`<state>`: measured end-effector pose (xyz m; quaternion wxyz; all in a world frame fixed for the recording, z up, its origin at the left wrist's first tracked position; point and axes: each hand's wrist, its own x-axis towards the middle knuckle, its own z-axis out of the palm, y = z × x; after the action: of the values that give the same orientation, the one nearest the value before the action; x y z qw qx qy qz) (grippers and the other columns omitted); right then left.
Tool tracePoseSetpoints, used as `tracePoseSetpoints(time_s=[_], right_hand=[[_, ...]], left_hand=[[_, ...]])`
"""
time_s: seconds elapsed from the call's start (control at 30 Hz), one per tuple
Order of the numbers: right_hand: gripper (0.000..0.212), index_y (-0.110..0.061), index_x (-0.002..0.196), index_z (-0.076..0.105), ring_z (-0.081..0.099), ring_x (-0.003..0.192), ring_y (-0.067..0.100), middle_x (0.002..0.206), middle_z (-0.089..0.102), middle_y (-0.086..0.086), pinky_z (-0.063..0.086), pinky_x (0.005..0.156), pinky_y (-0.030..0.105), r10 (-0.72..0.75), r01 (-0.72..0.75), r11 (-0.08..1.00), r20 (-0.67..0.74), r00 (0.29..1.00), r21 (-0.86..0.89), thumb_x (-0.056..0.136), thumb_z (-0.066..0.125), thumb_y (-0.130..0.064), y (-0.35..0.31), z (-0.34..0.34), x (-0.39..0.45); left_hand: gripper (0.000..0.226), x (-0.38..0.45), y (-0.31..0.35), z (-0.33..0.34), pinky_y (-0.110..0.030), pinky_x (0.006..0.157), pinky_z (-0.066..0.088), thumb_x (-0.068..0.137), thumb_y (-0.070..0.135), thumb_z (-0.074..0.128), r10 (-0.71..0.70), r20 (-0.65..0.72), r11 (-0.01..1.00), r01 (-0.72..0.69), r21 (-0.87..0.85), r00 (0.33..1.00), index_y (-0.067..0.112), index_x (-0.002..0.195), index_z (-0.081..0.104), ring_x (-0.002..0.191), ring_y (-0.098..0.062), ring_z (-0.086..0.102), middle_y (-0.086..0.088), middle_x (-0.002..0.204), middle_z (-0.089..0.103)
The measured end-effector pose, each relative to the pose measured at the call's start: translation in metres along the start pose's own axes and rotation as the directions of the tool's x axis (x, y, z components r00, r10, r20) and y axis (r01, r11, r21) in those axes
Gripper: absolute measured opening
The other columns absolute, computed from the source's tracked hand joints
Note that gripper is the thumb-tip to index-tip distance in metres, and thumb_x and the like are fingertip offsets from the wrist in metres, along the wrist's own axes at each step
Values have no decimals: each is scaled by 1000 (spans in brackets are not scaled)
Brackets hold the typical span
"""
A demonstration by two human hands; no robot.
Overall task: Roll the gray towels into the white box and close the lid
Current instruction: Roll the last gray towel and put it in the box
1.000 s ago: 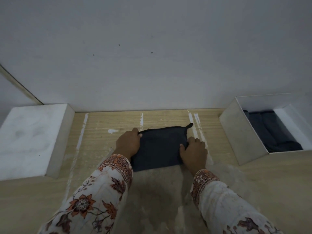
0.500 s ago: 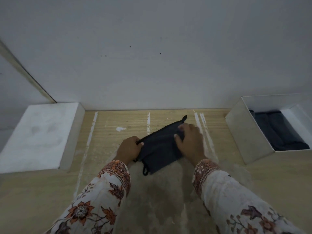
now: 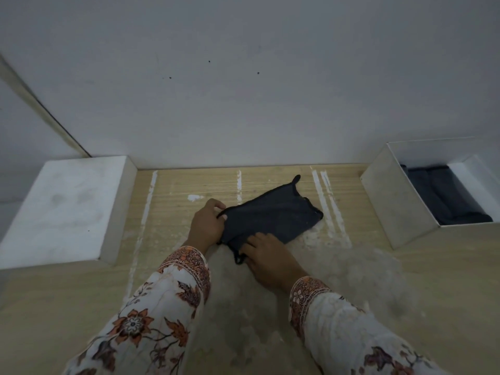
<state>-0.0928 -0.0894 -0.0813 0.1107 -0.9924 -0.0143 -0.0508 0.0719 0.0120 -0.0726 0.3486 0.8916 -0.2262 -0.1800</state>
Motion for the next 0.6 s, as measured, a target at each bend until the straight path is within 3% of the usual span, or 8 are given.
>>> tracePoseSetpoints(time_s=[0.07,0.17,0.27,0.37,0.47,0.53,0.6], right_hand=[[16,-17,97,65,58,88,23,96,65,4,42,74,33,72,-76,991,41,997,114,90,52,-21,1,-8,0],[12,-22,89,66,63,77,17,84,69,-3,46,65,25,202,-266,904,213,956,336,79,59,-23,7,-22,-3],[12,-23,81,66,62,70,11,78,67,-6,51,65,26,201,-360,852,396,896,380,69,69,-24,15,-32,-6],[14,-22,79,63,59,68,12,75,64,-7,51,66,27,195,-373,845,429,882,383,69,72,-28,20,-34,-13],[34,-24,81,53,58,70,15,78,63,-4,48,63,33,174,-308,891,377,910,332,65,72,-47,18,-31,-26],[40,-24,83,49,52,74,14,83,57,-5,46,64,33,136,-230,936,332,934,265,62,71,-51,15,-27,-34],[37,-24,86,51,49,80,16,87,54,-4,45,66,32,111,-181,957,291,950,225,63,70,-46,13,-24,-39]], left_hand=[[19,-3,-1,1,-30,65,43,90,11,58,-8,-10,1000,8,-15,1000,13,108,55,75,-23,56,-5,82,58],[21,-7,-2,-2,-31,68,45,88,12,61,-44,14,999,44,-15,999,11,107,53,78,-24,57,-8,87,59],[23,-13,-3,-9,-28,71,40,83,12,68,-68,150,995,56,82,986,13,97,50,84,-23,53,-6,91,56],[23,-23,-5,-14,-28,70,38,81,15,71,-63,250,990,30,136,966,14,91,50,83,-21,52,-4,88,56],[11,-39,-8,-17,-31,64,39,80,9,57,126,219,971,-166,174,967,14,89,53,79,-27,55,-6,85,58],[21,-46,-13,-19,-31,69,39,73,7,56,316,272,853,-398,337,909,16,92,55,87,-26,50,-5,97,52],[33,-52,-17,-19,-30,74,38,67,13,59,383,373,752,-520,406,845,21,98,56,93,-22,45,-1,107,47]])
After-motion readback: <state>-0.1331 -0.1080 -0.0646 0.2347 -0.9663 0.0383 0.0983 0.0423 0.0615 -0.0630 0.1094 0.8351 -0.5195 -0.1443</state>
